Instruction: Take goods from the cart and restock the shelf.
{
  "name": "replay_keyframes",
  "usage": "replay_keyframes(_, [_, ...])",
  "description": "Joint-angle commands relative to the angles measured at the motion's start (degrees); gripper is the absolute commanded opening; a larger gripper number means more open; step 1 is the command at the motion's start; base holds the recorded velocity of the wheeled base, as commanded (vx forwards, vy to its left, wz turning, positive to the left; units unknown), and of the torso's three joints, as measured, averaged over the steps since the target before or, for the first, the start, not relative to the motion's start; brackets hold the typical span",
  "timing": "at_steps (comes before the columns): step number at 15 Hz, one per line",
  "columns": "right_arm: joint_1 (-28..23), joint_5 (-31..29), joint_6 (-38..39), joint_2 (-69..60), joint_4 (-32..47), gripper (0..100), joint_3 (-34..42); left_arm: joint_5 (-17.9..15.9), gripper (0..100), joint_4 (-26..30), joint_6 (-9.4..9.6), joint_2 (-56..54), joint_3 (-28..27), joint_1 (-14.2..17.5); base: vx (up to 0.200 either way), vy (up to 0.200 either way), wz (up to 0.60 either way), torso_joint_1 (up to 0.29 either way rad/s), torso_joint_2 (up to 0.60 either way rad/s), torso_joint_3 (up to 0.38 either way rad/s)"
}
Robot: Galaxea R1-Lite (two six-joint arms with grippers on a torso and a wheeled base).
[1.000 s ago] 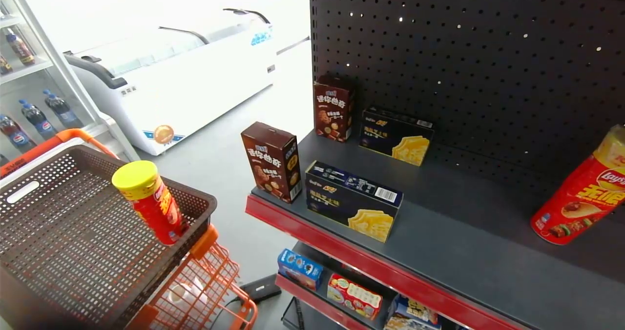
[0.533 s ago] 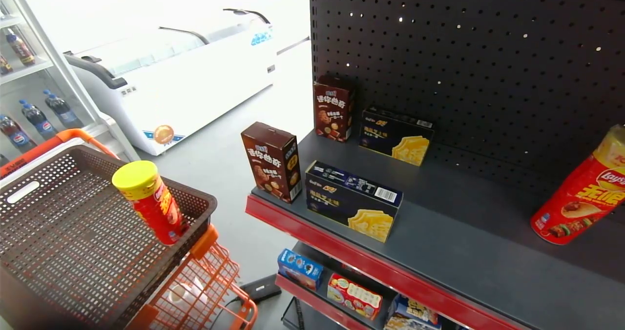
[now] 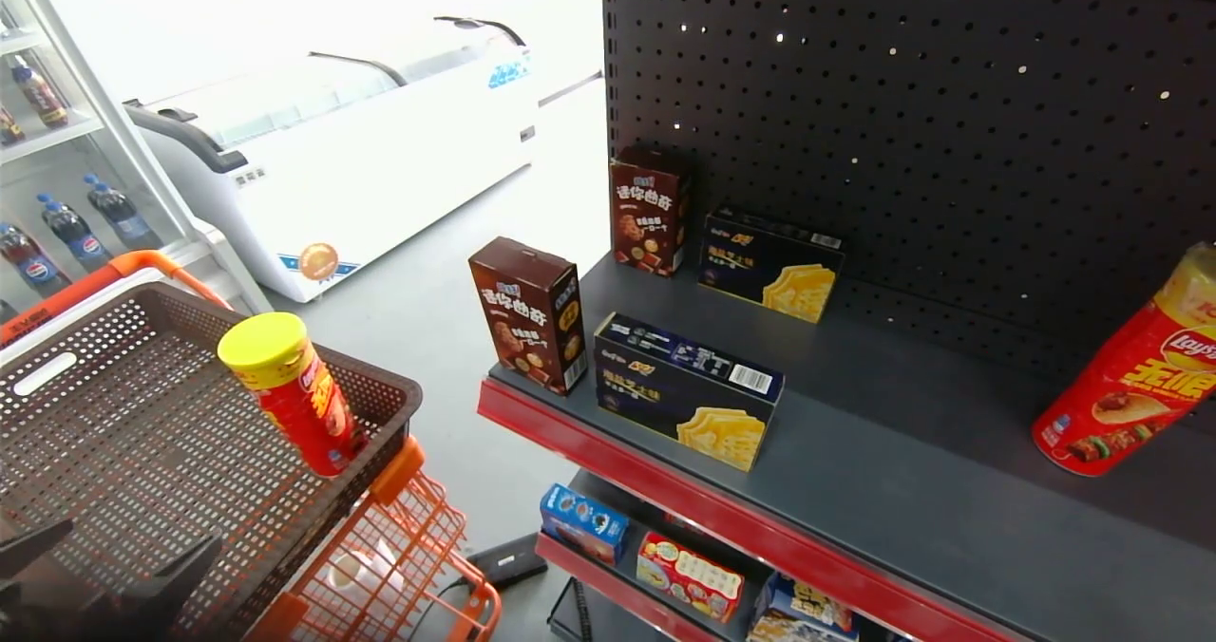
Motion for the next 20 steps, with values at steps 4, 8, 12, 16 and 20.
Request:
replay_keyframes(4, [0.00, -0.02, -0.02, -0.02, -0.01, 100, 0.00, 0.24, 100, -36.00, 3.01, 35.02, 1.85, 5.39, 0.000, 0.000, 0.00, 0.000, 0.00, 0.000])
replay_keyframes(8, [0.00, -0.02, -0.02, -0.02, -0.01, 100, 0.00, 0.42, 100, -55.07, 2.92, 51.72, 0.45, 5.21, 0.000, 0.000, 0.00, 0.000, 0.00, 0.000])
replay_keyframes(12, [0.00, -0.02, -0.02, -0.02, -0.01, 100, 0.00, 0.50, 100, -61.31, 2.75, 59.72, -4.48, 5.13, 0.000, 0.000, 0.00, 0.000, 0.00, 0.000])
replay_keyframes(16, [0.00, -0.02, -0.02, -0.02, -0.01, 100, 0.00, 0.50, 100, -65.35, 2.75, 66.04, -9.48, 5.30, 0.000, 0.000, 0.00, 0.000, 0.00, 0.000])
replay_keyframes(20, [0.00, -0.02, -0.02, -0.02, -0.01, 100, 0.00, 0.50, 0, -68.25, 2.83, 69.12, -12.65, 5.48, 0.000, 0.000, 0.00, 0.000, 0.00, 0.000])
